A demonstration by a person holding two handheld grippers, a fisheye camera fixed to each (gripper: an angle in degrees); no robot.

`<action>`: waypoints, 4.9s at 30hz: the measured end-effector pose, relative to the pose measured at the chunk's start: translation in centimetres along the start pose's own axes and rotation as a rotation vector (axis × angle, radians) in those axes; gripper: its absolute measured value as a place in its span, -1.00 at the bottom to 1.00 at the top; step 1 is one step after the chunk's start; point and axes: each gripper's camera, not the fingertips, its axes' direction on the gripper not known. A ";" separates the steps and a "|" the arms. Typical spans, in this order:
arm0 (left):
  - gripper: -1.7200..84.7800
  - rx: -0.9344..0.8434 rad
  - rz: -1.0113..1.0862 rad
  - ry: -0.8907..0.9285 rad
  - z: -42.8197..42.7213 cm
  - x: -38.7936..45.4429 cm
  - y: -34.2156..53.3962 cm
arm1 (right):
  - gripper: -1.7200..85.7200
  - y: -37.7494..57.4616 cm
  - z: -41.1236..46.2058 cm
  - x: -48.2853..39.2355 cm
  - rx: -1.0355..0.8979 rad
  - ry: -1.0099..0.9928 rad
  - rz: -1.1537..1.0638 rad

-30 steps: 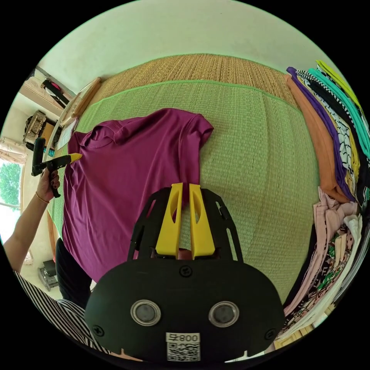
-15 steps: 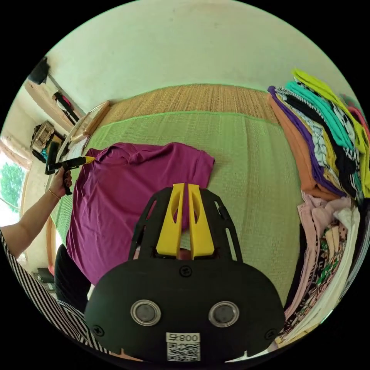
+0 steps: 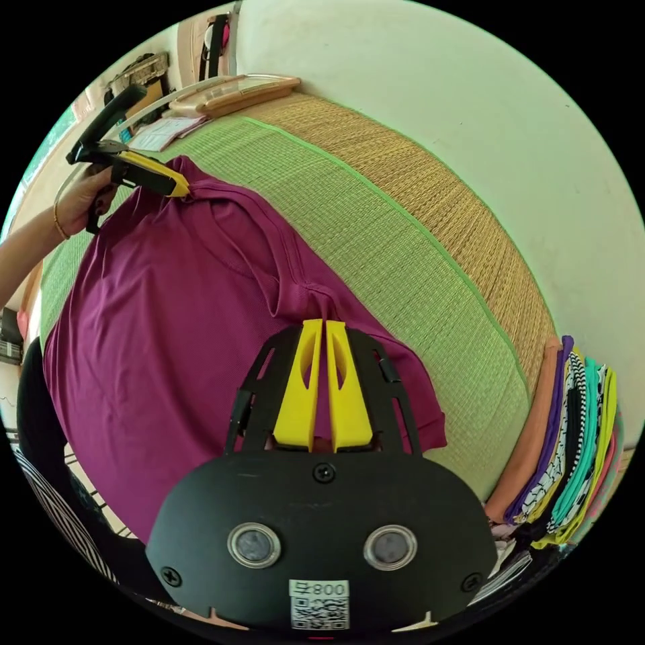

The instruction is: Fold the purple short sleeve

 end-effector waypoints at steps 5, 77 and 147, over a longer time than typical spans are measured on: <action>-0.92 0.120 0.025 0.027 -2.4 -0.5 -0.6 | -0.95 0.3 -3.3 2.9 0.107 -0.064 0.099; -0.95 0.400 -0.249 -0.029 -4.4 -13.6 9.6 | -0.88 13.9 4.5 21.2 0.153 -0.081 0.641; -0.92 0.338 -0.495 0.071 -0.3 -11.5 45.4 | -0.92 34.9 4.3 26.7 0.131 -0.436 0.896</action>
